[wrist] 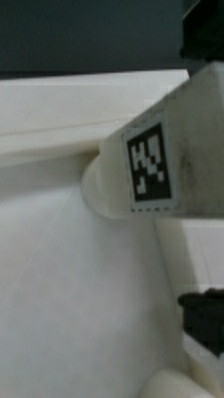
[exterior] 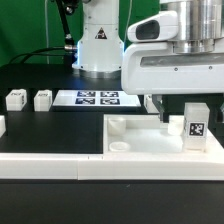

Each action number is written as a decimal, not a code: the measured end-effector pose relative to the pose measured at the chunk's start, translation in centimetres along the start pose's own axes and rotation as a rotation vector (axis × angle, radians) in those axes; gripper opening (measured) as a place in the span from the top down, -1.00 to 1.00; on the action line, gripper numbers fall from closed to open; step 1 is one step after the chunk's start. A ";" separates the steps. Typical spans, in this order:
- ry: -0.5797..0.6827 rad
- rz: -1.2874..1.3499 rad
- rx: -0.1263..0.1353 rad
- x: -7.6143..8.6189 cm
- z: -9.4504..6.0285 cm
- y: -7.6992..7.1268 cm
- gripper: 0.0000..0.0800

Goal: Assemble square table

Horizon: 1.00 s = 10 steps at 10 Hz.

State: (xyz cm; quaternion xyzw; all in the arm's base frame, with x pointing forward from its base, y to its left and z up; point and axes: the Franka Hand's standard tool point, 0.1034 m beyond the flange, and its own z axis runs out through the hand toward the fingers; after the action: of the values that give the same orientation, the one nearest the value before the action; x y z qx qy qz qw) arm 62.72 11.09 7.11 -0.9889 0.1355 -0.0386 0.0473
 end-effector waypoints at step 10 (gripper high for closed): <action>-0.065 1.068 -0.042 0.2 0.0 -0.2 0.28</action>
Offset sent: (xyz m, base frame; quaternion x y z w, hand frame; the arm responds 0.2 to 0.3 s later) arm 0.0000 0.0000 0.0000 0.0000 0.0000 0.1296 0.9916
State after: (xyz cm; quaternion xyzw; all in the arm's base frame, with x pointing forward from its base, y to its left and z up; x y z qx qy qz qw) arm 62.92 11.23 7.17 -0.7838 0.6189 0.0243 0.0449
